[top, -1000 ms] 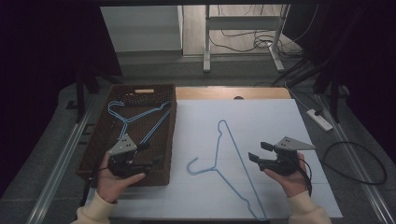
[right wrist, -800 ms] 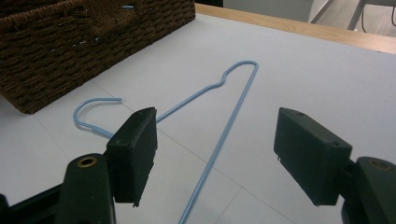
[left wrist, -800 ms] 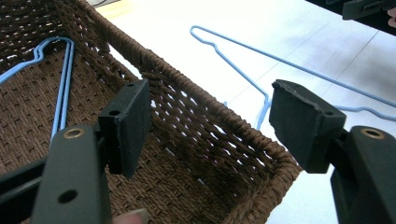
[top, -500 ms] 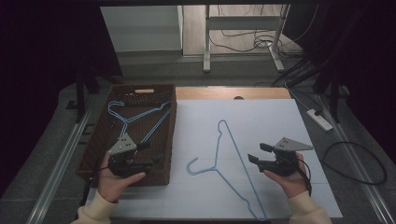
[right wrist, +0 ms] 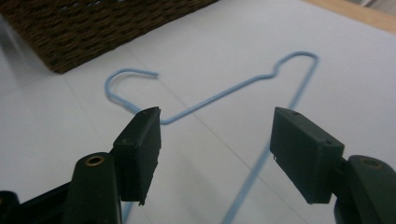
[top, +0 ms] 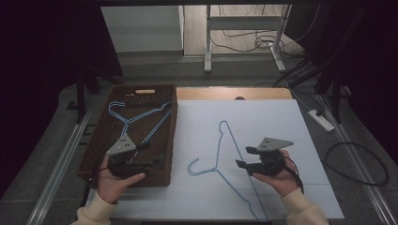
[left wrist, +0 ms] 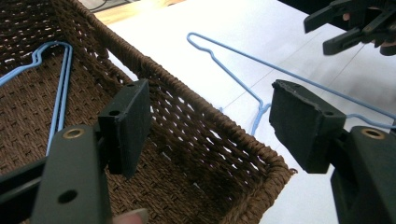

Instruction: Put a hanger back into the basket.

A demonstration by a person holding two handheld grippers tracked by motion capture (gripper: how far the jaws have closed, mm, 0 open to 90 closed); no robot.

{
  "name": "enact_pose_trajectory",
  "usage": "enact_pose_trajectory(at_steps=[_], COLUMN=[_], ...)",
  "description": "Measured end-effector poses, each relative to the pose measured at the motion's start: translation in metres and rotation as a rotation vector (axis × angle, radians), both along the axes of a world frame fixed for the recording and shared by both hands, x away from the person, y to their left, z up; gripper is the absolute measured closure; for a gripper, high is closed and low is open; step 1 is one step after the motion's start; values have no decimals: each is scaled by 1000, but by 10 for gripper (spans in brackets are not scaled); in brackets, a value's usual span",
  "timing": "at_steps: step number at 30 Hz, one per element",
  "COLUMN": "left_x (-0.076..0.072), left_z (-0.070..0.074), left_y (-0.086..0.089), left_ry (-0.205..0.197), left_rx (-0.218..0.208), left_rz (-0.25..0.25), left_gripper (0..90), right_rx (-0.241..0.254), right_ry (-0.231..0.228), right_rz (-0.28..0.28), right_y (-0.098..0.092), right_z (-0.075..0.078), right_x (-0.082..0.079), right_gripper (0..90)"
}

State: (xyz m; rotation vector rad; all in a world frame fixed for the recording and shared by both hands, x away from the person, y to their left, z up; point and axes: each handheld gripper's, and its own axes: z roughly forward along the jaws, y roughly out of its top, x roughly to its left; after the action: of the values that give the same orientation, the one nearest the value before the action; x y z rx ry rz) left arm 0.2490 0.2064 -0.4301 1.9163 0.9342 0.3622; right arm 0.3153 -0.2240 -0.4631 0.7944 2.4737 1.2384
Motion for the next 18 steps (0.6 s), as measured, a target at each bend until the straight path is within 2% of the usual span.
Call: enact_pose_trajectory(at_steps=[7,10,14,18], left_x=[0,0,0,0], left_z=[0,0,-1,-1], left_y=[0,0,0,-1], left_ry=[1,1,2,3], left_rx=[2,2,6,8], left_rz=[-3,-3,-5,-6], left_gripper=[303,303,303,303], right_rx=[-96,-158,-207,-231], right_ry=[46,63,78,112], right_rz=[148,215,271,318], right_y=[47,72,94,109], right_z=[-7,-15,-25,-34], right_x=[7,12,17,22], right_gripper=[374,384,399,412])
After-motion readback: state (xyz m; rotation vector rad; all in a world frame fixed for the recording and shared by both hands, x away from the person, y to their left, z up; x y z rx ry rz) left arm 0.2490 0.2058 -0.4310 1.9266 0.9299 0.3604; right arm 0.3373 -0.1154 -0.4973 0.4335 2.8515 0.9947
